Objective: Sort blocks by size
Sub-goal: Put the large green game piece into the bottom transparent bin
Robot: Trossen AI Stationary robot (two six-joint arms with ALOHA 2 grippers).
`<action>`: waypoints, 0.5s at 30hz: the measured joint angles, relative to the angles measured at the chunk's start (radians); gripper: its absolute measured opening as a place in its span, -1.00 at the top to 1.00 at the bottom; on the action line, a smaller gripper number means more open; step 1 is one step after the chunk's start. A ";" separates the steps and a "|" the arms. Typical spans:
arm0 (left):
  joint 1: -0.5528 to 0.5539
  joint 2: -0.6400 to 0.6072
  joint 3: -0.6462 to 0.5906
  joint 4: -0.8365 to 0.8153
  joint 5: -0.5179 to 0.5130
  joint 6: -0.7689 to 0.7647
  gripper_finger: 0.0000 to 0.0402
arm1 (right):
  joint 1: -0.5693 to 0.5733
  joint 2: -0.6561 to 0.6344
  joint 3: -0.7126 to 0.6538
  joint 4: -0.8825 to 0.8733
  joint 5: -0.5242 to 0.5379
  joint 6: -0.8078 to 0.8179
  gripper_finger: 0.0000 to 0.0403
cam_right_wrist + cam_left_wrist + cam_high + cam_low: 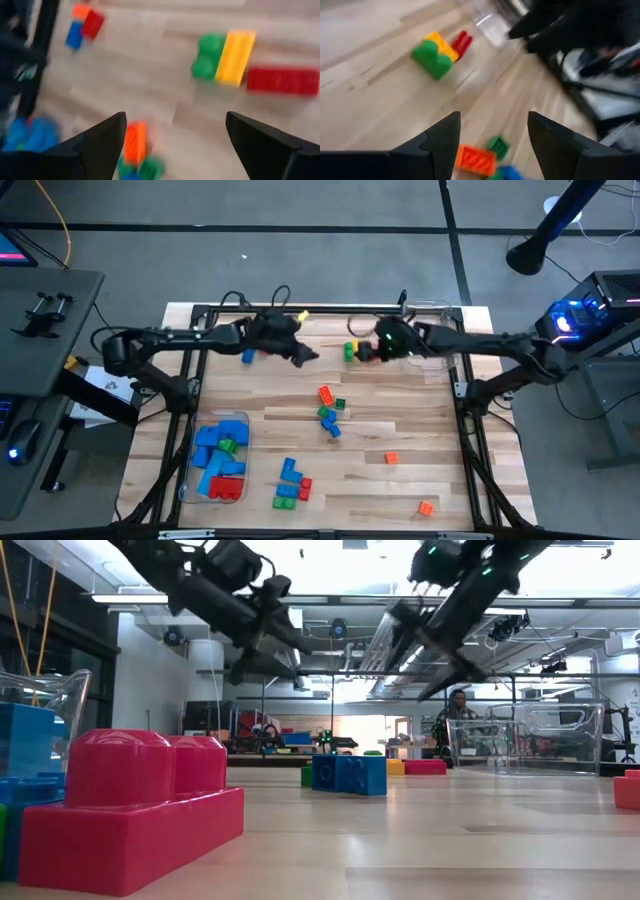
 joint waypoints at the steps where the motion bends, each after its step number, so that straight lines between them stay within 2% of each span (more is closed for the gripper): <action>1: 0.017 0.003 0.000 0.022 0.024 -0.020 -0.07 | -0.019 0.040 0.028 -0.003 0.000 -0.020 -0.67; 6: 0.073 -0.056 0.000 0.136 0.086 -0.040 -0.07 | -0.047 0.309 0.270 -0.120 -0.030 -0.138 -0.62; 11: 0.105 -0.200 0.000 0.159 0.074 -0.044 -0.07 | -0.053 0.548 0.547 -0.397 0.122 -0.267 -0.59; 15: 0.111 -0.319 0.000 0.143 0.044 -0.010 -0.07 | -0.062 0.668 0.696 -0.506 0.156 -0.315 -0.54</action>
